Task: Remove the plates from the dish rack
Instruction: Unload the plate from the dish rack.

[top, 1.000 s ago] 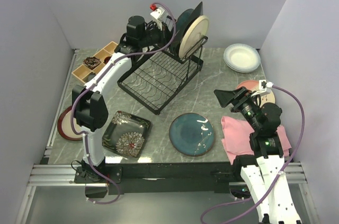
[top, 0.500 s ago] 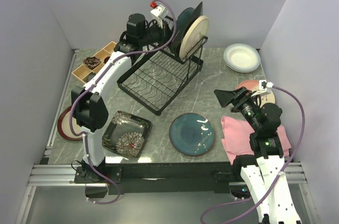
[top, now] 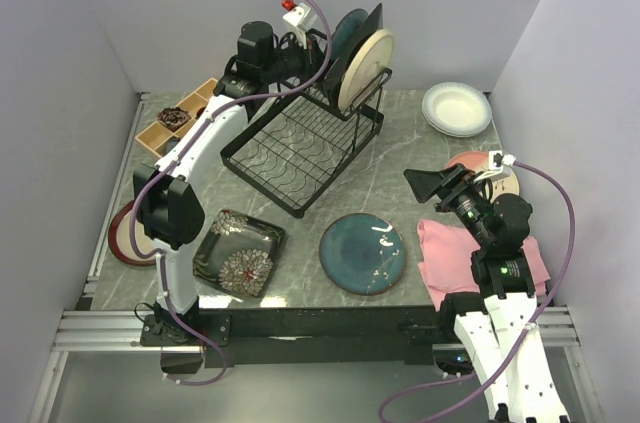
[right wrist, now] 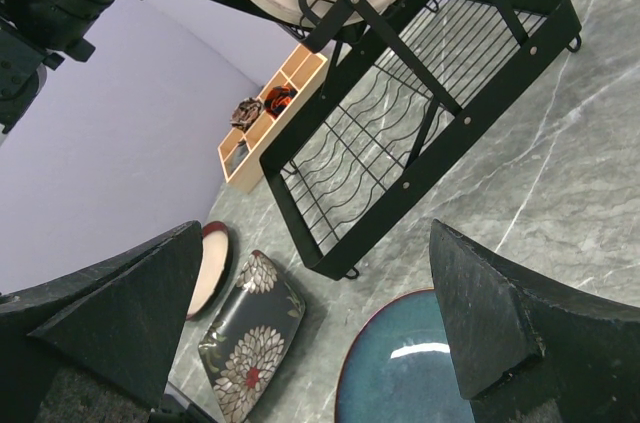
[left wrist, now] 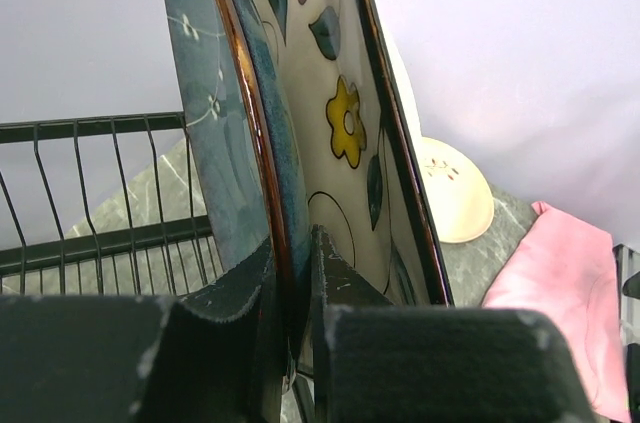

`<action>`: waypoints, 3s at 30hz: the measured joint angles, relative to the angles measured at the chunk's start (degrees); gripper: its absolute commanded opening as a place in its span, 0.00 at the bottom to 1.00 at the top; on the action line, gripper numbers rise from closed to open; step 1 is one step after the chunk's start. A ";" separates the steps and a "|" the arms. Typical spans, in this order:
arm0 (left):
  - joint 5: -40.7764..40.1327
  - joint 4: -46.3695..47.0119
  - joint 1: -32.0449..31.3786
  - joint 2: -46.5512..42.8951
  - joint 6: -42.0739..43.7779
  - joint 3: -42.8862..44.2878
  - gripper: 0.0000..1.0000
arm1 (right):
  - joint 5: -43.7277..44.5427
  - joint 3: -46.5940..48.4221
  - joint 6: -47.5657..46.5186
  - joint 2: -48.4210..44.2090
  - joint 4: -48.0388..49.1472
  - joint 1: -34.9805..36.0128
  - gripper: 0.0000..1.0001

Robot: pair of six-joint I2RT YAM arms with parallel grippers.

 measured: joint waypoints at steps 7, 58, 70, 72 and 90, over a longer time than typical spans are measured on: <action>-0.24 0.81 0.61 -0.94 -2.08 -0.44 0.01 | 0.00 0.00 0.00 0.00 0.00 0.00 1.00; -17.27 0.22 1.36 -19.63 7.28 -11.43 0.01 | -0.02 0.00 0.02 -0.46 -0.02 0.00 1.00; -31.17 -3.06 -5.16 -34.36 18.10 -22.82 0.01 | -0.90 0.02 0.55 0.42 -0.02 0.00 1.00; -35.56 -4.26 -8.81 -36.85 19.89 -25.77 0.01 | -1.18 0.02 0.72 0.83 -0.04 0.00 1.00; -68.50 -9.27 -39.63 -53.09 23.85 -51.25 0.01 | 0.59 4.33 1.55 -2.03 -4.79 0.00 1.00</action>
